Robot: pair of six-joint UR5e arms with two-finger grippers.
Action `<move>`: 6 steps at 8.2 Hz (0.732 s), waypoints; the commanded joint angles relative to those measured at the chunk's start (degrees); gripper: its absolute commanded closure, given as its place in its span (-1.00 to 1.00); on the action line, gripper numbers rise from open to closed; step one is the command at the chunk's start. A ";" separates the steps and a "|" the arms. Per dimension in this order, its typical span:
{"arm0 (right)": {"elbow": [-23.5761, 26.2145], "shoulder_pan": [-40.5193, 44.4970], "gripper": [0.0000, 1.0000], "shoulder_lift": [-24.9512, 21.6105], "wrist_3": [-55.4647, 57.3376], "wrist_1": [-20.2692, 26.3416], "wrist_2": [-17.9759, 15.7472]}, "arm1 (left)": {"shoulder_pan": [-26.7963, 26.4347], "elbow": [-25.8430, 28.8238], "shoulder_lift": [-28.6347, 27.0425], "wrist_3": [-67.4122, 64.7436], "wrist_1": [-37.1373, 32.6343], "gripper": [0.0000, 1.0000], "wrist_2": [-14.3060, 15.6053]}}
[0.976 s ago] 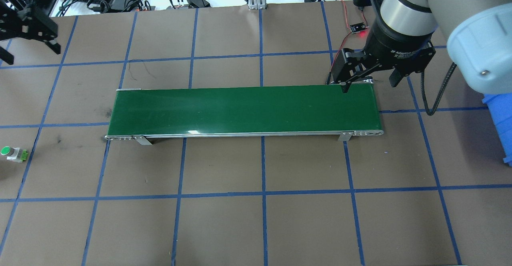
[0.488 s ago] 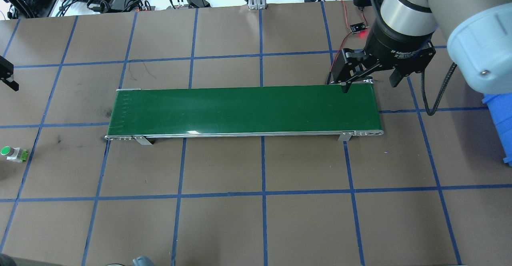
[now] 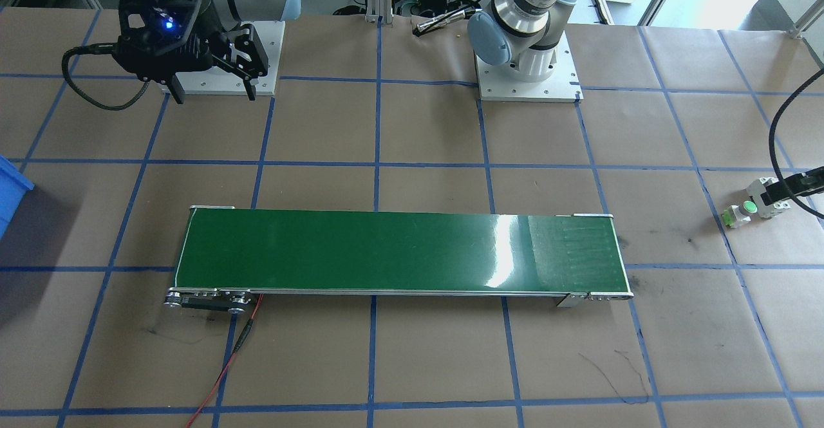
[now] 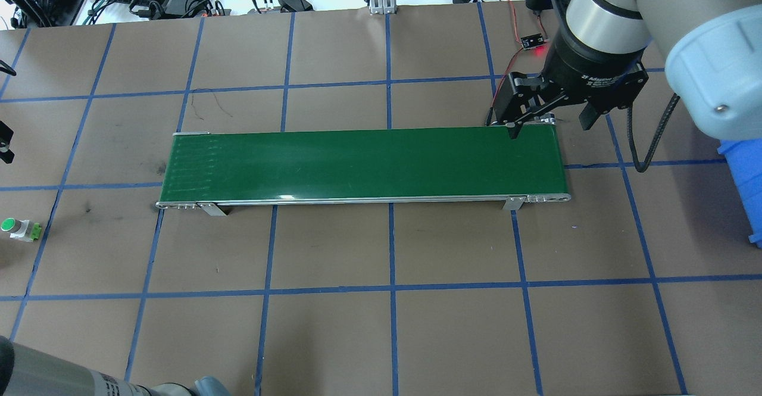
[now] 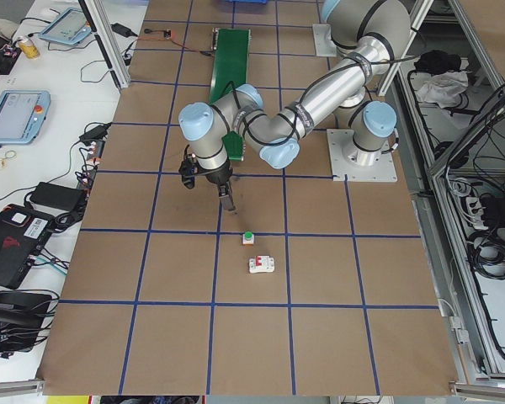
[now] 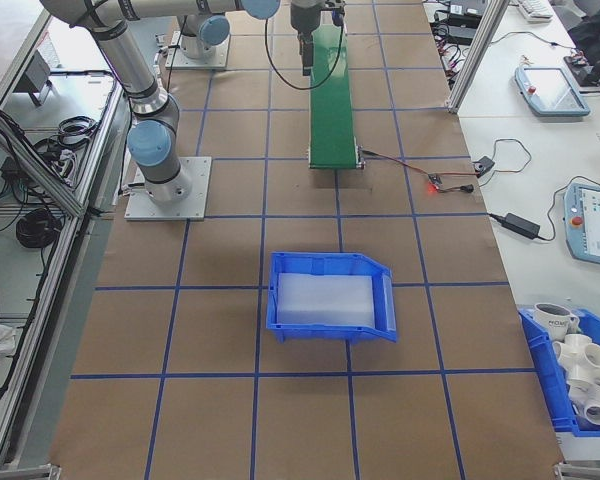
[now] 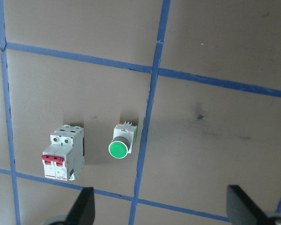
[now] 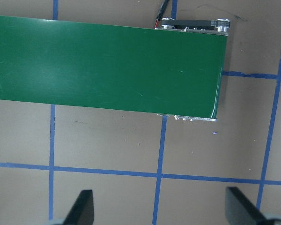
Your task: Move button from left to right
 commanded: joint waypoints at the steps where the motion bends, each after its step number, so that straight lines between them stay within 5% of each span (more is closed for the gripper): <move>1: 0.00 -0.02 -1.00 0.03 0.00 0.00 0.00 | 3.56 -0.21 -2.14 15.85 5.84 -1.00 -0.36; 3: 0.00 0.07 -1.00 0.03 0.00 0.00 0.00 | 6.21 -0.65 -3.20 22.43 5.89 -1.00 -1.75; 6: 0.00 -0.02 -1.00 0.03 0.00 0.00 0.00 | 7.79 -9.24 -4.00 30.00 14.81 -1.00 -5.37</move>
